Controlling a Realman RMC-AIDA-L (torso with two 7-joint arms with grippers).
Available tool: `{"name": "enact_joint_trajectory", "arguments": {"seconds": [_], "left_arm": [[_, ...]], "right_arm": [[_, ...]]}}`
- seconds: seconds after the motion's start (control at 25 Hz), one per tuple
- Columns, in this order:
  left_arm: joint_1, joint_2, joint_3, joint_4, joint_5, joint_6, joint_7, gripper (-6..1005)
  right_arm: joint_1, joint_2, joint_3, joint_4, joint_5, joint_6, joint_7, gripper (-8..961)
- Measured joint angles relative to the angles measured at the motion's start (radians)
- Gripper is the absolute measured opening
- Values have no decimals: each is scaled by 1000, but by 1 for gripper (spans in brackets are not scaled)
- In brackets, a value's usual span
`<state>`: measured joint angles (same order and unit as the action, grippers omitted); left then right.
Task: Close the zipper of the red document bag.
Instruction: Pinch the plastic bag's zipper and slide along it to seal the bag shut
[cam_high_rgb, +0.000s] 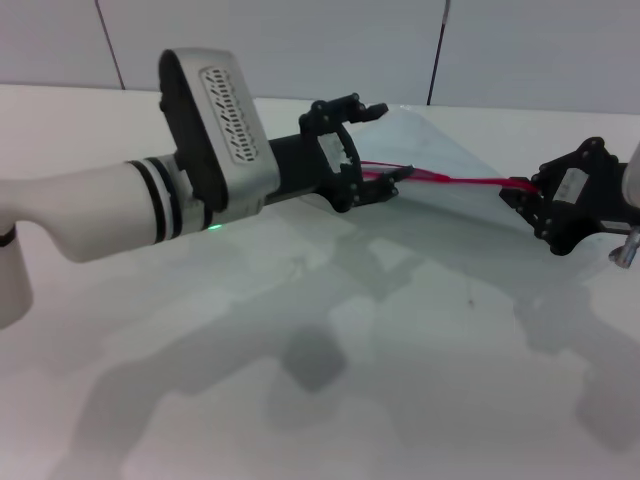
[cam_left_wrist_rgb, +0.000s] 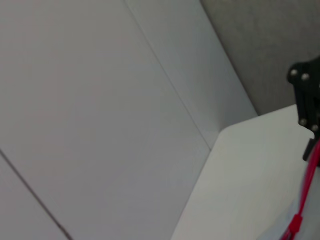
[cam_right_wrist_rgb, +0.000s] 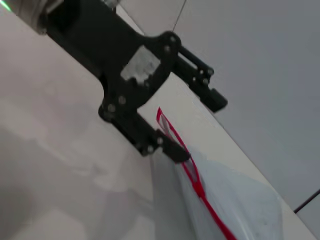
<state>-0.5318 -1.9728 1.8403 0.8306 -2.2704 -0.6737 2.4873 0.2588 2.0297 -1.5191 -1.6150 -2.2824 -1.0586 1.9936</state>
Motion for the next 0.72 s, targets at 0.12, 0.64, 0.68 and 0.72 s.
{"name": "enact_joint_trajectory", "arguments": {"seconds": [0.12, 0.64, 0.68, 0.72], "left_arm": [[-25, -8, 2, -29, 6, -7, 20, 737], [-70, -55, 16, -72, 121, -39, 22, 718], [-71, -56, 17, -72, 121, -41, 22, 705], [-72, -56, 18, -72, 120, -43, 22, 704]], "right_arm": [[0, 0, -3, 0, 1, 0, 0, 46], [9, -2, -6, -3, 1, -1, 1, 43], [9, -2, -5, -4, 2, -1, 1, 43], [10, -2, -4, -6, 1, -1, 1, 42]]}}
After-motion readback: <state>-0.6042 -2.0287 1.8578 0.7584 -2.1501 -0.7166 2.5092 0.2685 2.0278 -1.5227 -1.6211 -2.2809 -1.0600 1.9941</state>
